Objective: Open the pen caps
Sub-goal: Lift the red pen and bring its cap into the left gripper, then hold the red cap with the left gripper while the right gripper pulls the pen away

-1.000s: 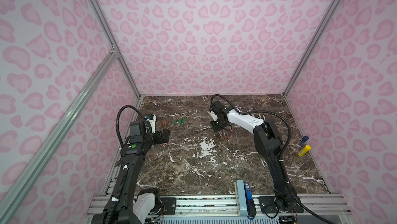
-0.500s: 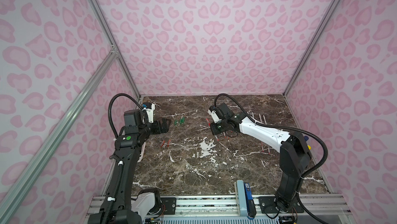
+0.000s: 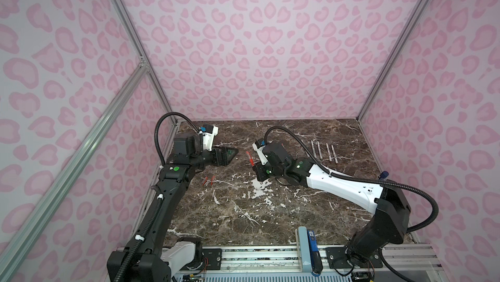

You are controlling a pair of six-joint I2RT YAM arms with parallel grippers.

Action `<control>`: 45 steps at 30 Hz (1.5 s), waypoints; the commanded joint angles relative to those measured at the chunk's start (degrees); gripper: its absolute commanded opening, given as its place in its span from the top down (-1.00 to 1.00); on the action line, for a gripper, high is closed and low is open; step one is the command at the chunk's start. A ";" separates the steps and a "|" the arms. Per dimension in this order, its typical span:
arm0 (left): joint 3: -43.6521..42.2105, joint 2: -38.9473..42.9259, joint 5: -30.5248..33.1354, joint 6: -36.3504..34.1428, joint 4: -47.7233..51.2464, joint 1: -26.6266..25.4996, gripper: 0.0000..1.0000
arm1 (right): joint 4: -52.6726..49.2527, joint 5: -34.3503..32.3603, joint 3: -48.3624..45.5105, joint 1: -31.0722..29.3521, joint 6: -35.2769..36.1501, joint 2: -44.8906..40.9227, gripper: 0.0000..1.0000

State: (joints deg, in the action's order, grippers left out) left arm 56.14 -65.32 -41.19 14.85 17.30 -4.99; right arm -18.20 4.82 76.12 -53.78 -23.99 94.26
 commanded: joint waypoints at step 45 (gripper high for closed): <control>-7.36 -0.95 -2.08 7.14 -12.19 -4.45 0.93 | 5.30 0.10 5.87 -4.18 -0.78 8.96 0.92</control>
State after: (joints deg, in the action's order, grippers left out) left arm 48.64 -66.59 -42.09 22.31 6.79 -9.47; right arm -12.93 5.02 81.76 -58.08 -24.64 102.04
